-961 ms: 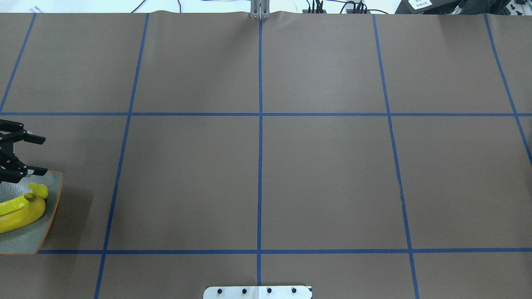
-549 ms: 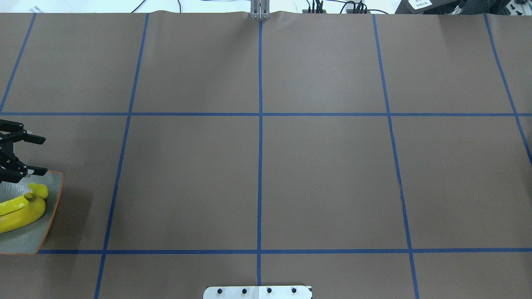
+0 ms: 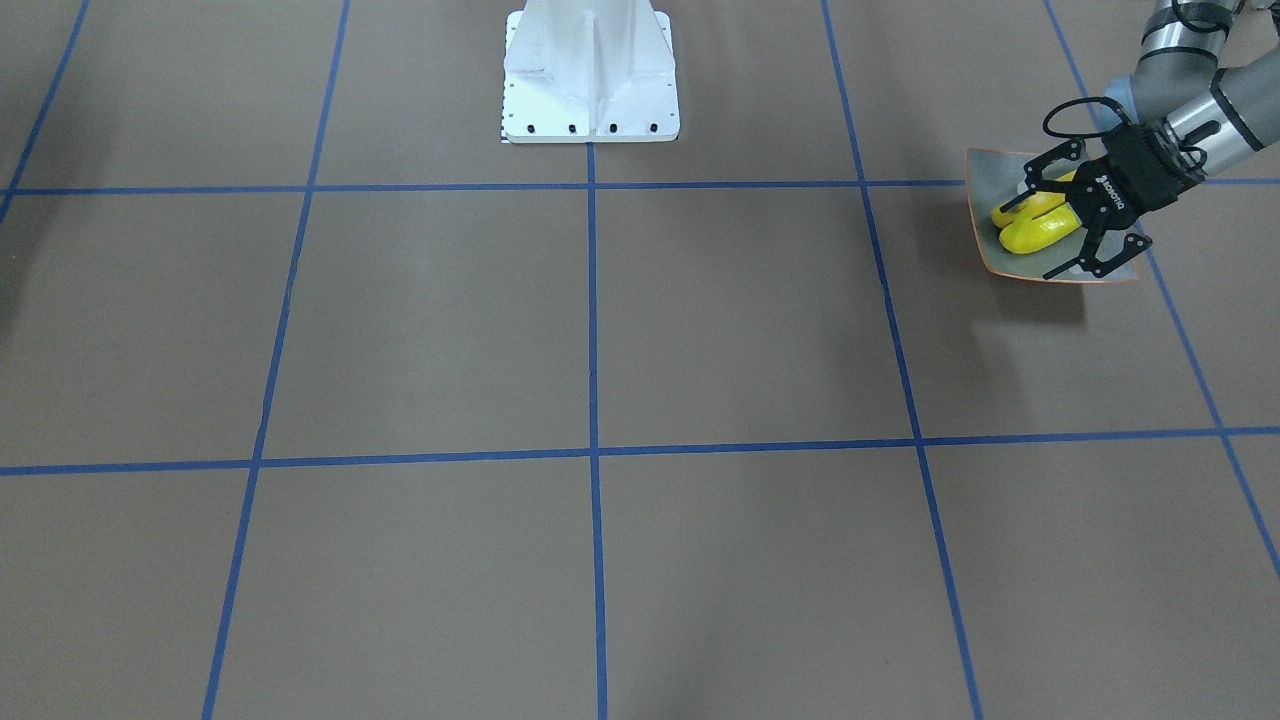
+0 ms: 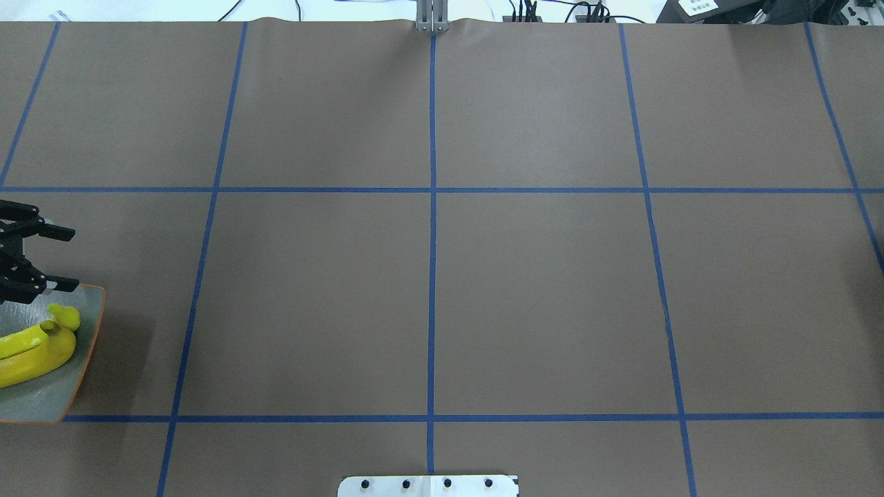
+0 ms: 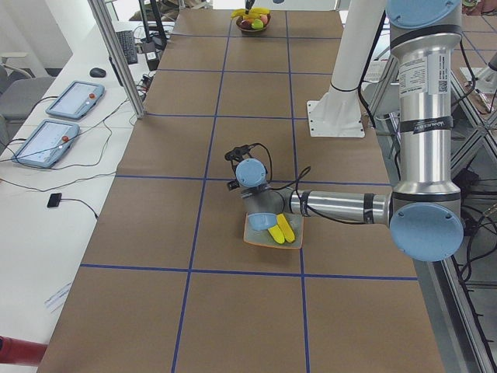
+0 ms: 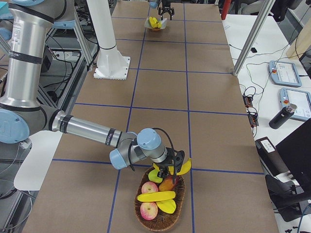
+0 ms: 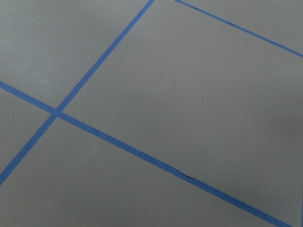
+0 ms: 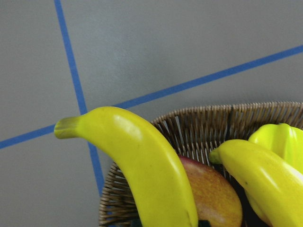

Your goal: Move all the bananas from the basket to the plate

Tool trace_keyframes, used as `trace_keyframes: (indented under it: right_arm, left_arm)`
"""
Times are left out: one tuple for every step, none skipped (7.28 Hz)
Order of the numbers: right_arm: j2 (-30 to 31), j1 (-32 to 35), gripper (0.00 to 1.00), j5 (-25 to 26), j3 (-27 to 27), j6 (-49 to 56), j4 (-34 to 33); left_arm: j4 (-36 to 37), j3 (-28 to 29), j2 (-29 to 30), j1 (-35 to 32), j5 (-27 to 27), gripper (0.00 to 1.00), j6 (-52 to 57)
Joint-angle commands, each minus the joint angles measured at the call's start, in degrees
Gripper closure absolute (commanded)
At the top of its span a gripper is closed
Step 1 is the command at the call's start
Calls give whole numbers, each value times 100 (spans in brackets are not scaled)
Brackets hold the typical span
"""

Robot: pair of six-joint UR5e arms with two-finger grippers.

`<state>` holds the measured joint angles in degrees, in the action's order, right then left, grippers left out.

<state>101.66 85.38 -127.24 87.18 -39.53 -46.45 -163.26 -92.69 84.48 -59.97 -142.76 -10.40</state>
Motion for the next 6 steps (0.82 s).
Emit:
trace_keyframes:
  right_arm:
    - [-469, 4, 100, -3, 193, -37, -441]
    - [-785, -4, 100, -11, 211, -333, -600]
    - [-1127, -22, 100, -46, 255, -1050, -602]
    - [-1331, -222, 100, -55, 394, -1483, -611]
    - [-1576, -476, 100, -47, 561, -2105, -611]
    - [-1814, -827, 100, -3, 772, -2790, -611]
  left_arm:
    - [-73, -47, 339, -6, 37, 0, -1464]
    - [-74, -65, 628, -6, 64, 0, -2361]
    - [-74, -82, 910, -6, 73, 0, -3240]
    - [-39, -178, 1139, 2, 90, 0, -4067]
    - [-13, -257, 1359, 2, 125, 0, -4614]
    - [-73, -284, 1491, 46, 761, 0, -4794]
